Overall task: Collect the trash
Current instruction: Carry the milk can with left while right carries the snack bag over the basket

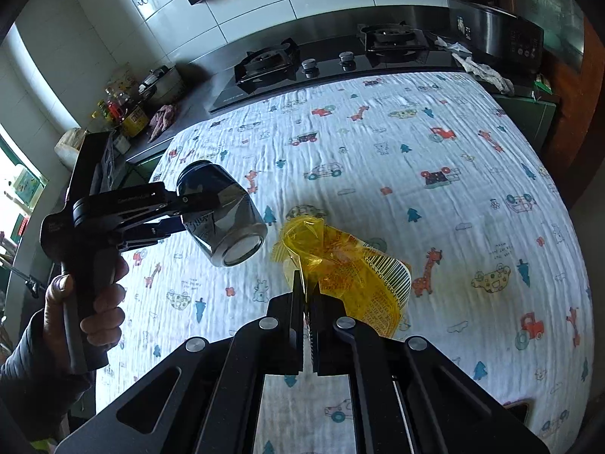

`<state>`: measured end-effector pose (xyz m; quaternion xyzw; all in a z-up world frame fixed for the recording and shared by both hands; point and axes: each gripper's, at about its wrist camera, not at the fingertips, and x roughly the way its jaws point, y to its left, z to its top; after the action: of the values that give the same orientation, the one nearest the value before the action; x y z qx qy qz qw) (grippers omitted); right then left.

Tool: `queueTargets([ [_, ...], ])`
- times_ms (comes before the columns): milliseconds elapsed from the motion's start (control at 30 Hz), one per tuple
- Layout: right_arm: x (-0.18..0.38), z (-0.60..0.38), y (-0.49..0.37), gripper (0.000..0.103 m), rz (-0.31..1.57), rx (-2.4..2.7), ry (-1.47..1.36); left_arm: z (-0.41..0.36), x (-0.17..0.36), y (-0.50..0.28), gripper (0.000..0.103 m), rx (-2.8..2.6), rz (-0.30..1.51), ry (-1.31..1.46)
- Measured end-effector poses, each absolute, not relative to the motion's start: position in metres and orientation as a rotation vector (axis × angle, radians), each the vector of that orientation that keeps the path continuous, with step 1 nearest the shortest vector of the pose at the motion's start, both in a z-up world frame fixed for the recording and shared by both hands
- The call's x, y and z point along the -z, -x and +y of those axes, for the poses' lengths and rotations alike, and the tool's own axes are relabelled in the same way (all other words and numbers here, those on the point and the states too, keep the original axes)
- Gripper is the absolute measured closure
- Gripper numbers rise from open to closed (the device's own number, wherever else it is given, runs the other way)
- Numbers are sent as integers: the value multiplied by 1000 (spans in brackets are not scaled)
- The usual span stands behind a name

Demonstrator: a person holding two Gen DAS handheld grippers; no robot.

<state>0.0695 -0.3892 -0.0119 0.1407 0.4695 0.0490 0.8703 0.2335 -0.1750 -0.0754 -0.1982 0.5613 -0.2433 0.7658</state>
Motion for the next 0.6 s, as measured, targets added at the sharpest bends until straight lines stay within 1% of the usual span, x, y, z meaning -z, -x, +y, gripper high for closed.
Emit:
queueTargets([
  [233,1,-332,-80,100,955,-167,-257,-96,41,-212,53,500,1122,391],
  [400,-5,-276,-96,100,946,-243,-207,-19,15,-197,54,427,1032,366],
  [600,-11,-188,-125,100,943,-378,-158,75,-3,-186,55,267,959,335],
])
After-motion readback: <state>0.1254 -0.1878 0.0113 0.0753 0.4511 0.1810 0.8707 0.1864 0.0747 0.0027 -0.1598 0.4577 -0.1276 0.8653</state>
